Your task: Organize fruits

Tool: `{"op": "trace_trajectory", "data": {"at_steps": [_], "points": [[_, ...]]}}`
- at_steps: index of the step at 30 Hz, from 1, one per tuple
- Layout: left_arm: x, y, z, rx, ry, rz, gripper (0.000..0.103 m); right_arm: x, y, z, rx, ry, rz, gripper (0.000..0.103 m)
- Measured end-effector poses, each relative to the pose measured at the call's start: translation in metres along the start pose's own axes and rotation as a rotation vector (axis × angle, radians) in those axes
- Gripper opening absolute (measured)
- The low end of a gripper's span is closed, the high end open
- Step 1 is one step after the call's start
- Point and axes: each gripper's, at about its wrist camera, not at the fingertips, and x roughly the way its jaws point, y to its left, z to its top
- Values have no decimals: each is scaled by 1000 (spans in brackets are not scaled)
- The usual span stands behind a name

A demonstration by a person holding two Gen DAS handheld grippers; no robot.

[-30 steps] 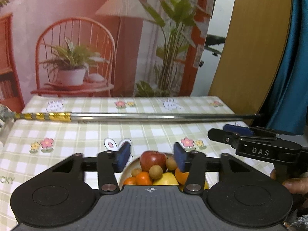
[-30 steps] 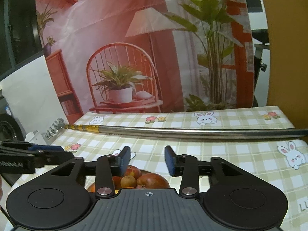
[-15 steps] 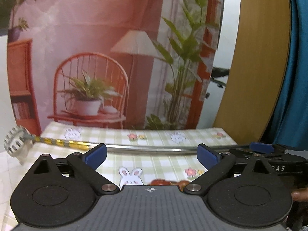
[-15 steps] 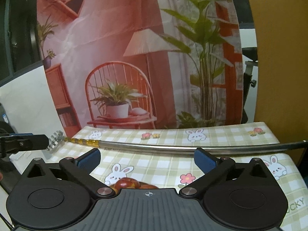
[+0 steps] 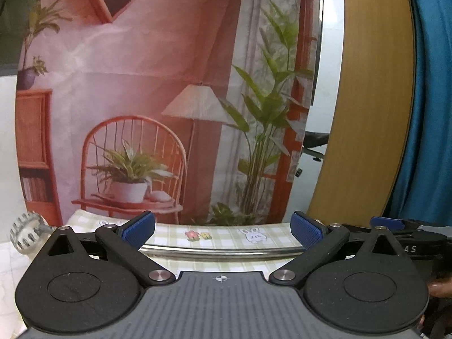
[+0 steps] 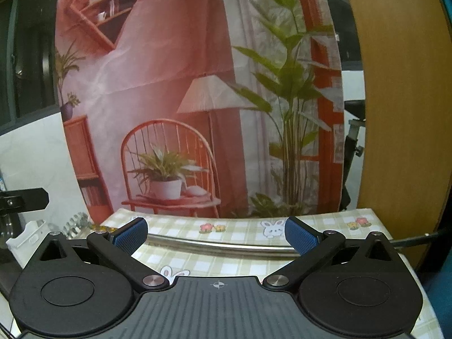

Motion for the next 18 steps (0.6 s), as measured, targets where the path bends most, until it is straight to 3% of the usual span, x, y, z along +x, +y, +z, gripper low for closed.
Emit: {"op": "trace_trajectory", "data": {"at_steps": [9, 18], "points": [[-6, -9, 0, 48, -25, 12, 103, -8, 1, 5, 3, -18, 3, 103], [-8, -8, 2, 26, -21, 12, 103, -10, 1, 6, 11, -25, 8, 103]]}}
